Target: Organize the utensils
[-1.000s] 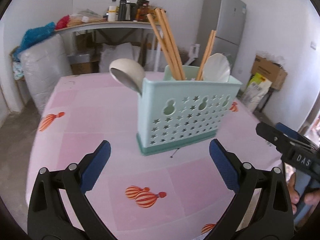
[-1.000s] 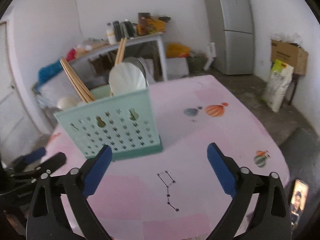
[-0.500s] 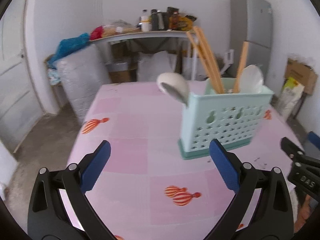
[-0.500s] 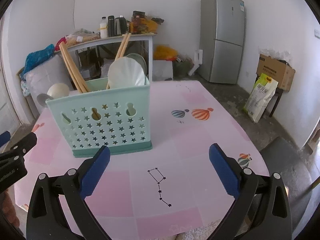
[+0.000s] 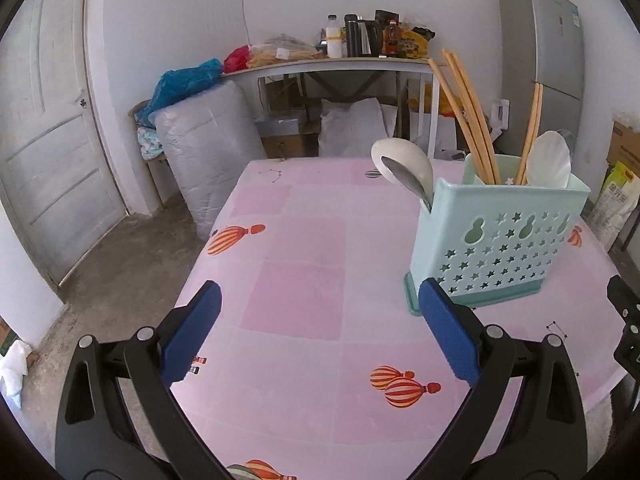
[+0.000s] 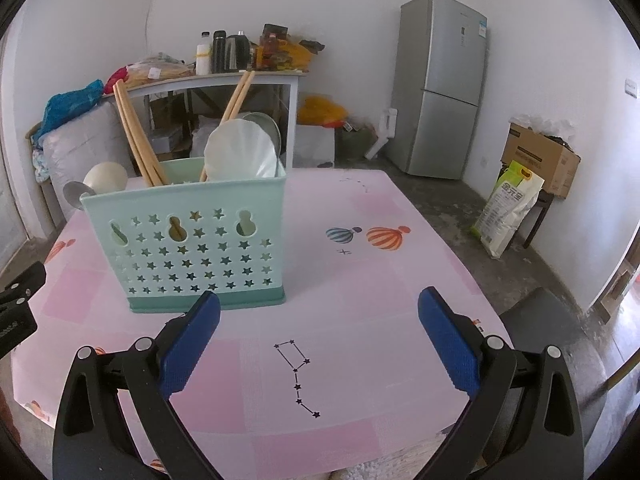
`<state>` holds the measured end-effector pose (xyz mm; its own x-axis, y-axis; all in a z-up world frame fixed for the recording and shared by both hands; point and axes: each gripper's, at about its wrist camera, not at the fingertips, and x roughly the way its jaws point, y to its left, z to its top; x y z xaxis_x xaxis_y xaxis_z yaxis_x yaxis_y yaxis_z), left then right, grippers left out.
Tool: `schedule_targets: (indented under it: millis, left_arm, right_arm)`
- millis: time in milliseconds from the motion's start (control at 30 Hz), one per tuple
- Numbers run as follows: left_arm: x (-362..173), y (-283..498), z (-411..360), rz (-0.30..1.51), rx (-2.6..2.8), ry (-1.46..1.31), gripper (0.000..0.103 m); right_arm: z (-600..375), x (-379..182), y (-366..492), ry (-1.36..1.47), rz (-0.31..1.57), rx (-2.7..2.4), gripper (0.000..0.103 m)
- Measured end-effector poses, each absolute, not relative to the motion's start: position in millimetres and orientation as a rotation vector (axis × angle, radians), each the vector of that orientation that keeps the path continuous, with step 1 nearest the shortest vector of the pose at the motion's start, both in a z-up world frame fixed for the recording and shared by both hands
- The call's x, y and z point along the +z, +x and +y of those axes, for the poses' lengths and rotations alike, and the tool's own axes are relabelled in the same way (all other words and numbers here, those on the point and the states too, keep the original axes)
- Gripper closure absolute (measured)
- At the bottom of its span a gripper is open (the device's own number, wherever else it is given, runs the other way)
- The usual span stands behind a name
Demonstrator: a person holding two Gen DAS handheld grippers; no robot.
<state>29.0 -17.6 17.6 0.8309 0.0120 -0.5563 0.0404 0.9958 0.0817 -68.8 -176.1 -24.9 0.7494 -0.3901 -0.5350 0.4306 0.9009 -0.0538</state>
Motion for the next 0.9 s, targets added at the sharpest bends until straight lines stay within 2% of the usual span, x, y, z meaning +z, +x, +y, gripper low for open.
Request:
schedule_targets:
  millis: [900]
  left_arm:
    - [11.4,34.9,-14.7,0.631,0.005,0.111,0.008]
  right_arm:
    - [-180.1,-23.2,-69.3,0.1,0.571,-0.435,0.007]
